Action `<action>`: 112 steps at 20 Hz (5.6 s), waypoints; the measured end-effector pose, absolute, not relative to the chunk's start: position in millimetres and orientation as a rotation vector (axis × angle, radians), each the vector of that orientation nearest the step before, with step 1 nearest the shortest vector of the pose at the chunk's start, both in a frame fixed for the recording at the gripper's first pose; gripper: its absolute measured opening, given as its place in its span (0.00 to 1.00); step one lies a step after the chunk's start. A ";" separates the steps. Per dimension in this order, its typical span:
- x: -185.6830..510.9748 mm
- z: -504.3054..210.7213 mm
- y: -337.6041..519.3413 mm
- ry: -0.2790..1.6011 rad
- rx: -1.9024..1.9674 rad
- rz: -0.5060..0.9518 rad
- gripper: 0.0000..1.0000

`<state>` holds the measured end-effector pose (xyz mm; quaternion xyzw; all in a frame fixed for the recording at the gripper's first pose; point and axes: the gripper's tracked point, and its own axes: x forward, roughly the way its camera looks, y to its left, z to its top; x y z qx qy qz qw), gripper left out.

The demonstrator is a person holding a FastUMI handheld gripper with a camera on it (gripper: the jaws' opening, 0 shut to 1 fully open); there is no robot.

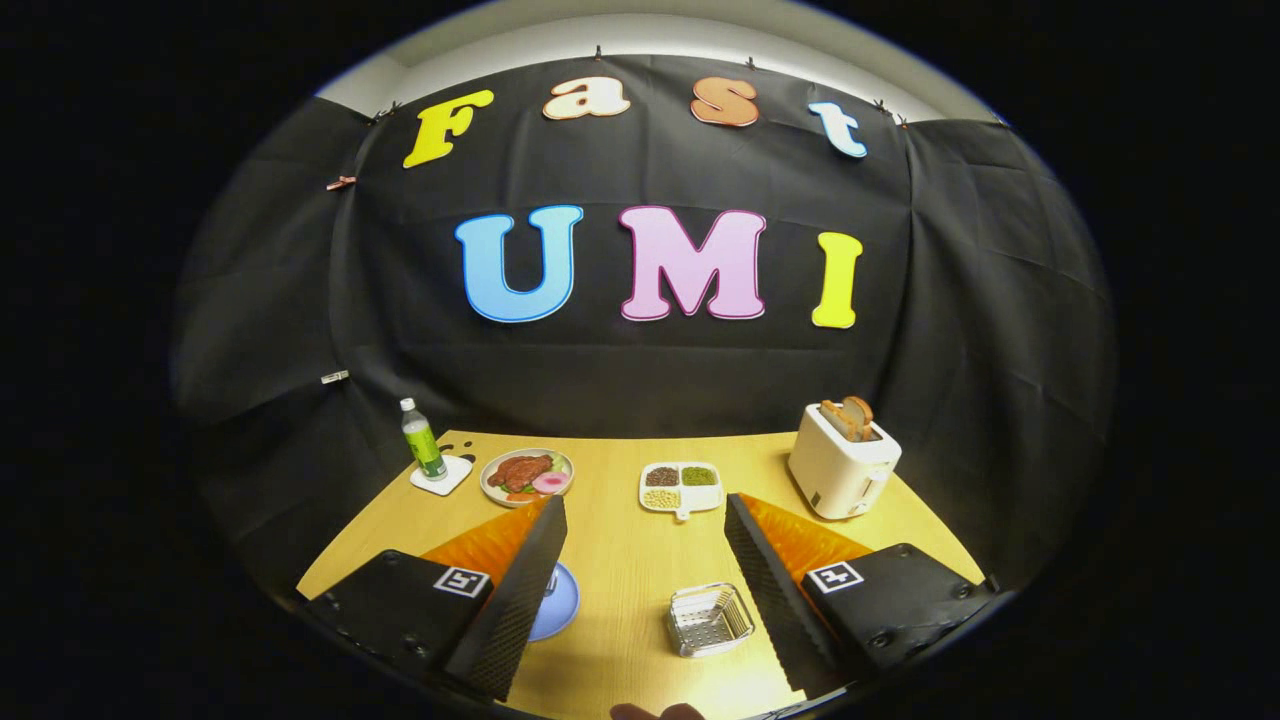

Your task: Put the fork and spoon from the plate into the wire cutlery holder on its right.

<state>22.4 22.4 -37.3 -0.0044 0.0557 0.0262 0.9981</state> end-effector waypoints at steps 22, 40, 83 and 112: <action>76.0 -255.4 145.4 0.695 -0.157 0.289 0.98; 87.2 -339.0 153.6 0.942 -0.169 0.240 0.29; 24.2 -236.9 -99.4 1.471 -0.622 0.488 0.08; 25.8 -170.8 55.7 0.924 -0.229 0.444 1.00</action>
